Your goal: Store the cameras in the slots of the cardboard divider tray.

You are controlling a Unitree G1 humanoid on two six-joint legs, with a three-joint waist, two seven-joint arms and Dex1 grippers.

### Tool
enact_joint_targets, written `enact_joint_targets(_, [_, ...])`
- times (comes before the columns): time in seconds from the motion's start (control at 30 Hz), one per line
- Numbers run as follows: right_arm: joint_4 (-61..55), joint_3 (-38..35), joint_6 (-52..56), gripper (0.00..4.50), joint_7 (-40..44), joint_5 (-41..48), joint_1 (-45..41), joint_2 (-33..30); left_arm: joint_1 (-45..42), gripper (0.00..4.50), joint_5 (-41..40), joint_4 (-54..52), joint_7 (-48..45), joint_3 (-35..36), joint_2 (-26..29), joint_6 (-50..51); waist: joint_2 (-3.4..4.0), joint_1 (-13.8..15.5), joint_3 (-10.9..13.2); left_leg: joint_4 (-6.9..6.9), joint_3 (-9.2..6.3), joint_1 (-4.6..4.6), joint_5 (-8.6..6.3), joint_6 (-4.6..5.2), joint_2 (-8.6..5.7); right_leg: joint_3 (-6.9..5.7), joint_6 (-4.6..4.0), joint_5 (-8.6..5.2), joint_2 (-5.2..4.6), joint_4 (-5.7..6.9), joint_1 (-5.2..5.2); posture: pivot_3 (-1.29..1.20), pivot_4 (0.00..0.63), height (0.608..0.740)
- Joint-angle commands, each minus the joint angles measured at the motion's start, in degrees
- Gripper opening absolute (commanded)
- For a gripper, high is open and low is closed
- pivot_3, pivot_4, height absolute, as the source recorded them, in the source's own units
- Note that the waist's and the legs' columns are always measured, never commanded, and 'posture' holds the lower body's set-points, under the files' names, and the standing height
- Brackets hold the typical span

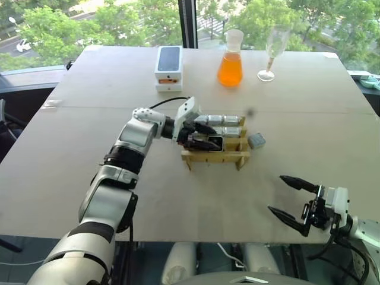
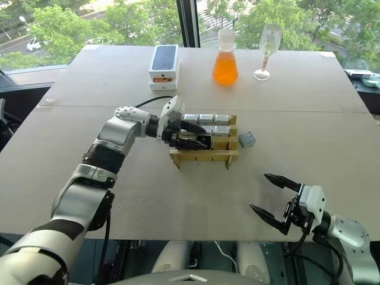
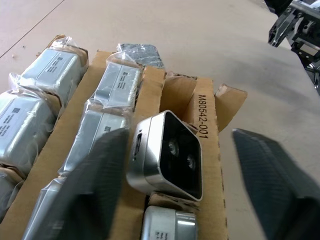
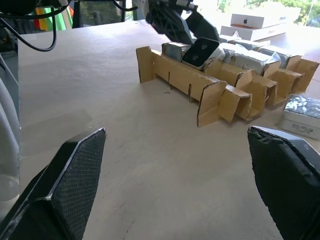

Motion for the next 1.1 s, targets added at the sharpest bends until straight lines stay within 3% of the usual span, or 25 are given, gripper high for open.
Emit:
enact_joint_targets(0.03, [-2.27,-0.93,-1.72,4.50,0.04,1.20,0.15,0.25,-0.39,1.39,1.18,1.08,-2.09,-1.50,-0.45,-1.07,0.00,0.04,0.00,0.00,0.00,0.00,0.00,-0.01,0.00,0.00,0.00,0.00,0.00,0.00,0.00,0.00,0.150,0.740])
enact_joint_targets(0.13, [-2.72,-1.21,-2.15,4.50,-0.01,1.89,0.11,0.55,-0.15,0.09,1.40,0.97,-2.76,-1.58,-0.52,-1.50,0.00,0.06,-0.02,0.00,0.01,-0.01,0.01,-0.02,0.00,0.02,0.00,0.00,-0.01,-0.02,0.00,0.00,0.150,0.740])
enact_joint_targets(0.33, [-2.56,-1.30,-3.01,4.50,0.06,2.24,0.07,0.63,-0.16,0.03,0.23,0.13,-1.84,0.70,-0.78,-3.20,0.01,0.07,-0.03,0.00,0.02,0.00,0.01,-0.02,0.00,0.04,0.00,0.00,-0.01,-0.03,0.00,0.00,0.150,0.740])
enact_joint_targets(0.73, [-0.35,-0.77,-3.62,4.50,0.72,1.36,-1.45,0.35,1.48,0.03,-1.68,-7.73,-4.05,0.61,2.26,6.61,0.01,0.02,-0.02,0.00,0.02,0.00,0.01,-0.02,0.00,0.05,0.00,0.00,-0.01,-0.02,-0.01,0.00,0.150,0.740])
enact_joint_targets(0.83, [0.11,-0.78,-3.97,4.50,0.99,1.17,-1.40,0.32,2.44,0.84,0.55,-7.85,-3.31,-0.55,2.69,3.50,0.01,0.04,-0.02,0.00,0.02,0.01,0.01,-0.03,0.00,0.06,0.00,0.00,-0.01,-0.01,0.00,0.00,0.150,0.740])
enact_joint_targets(0.93, [0.01,-0.63,-4.24,4.50,1.04,0.91,-0.99,0.34,2.23,2.04,2.52,-5.92,-0.41,-1.25,2.15,3.92,0.01,0.05,-0.02,0.00,0.02,0.02,0.02,-0.04,0.00,0.07,0.00,0.00,-0.01,-0.01,0.00,0.00,0.150,0.740])
enact_joint_targets(1.1, [-0.19,-0.53,-4.61,4.50,0.66,0.65,-0.56,0.35,1.25,2.04,4.00,-3.28,2.60,-1.80,1.34,5.66,0.01,0.08,-0.03,0.00,0.05,0.08,-0.01,0.01,0.00,0.11,0.00,0.00,-0.01,0.07,0.01,0.00,0.150,0.740])
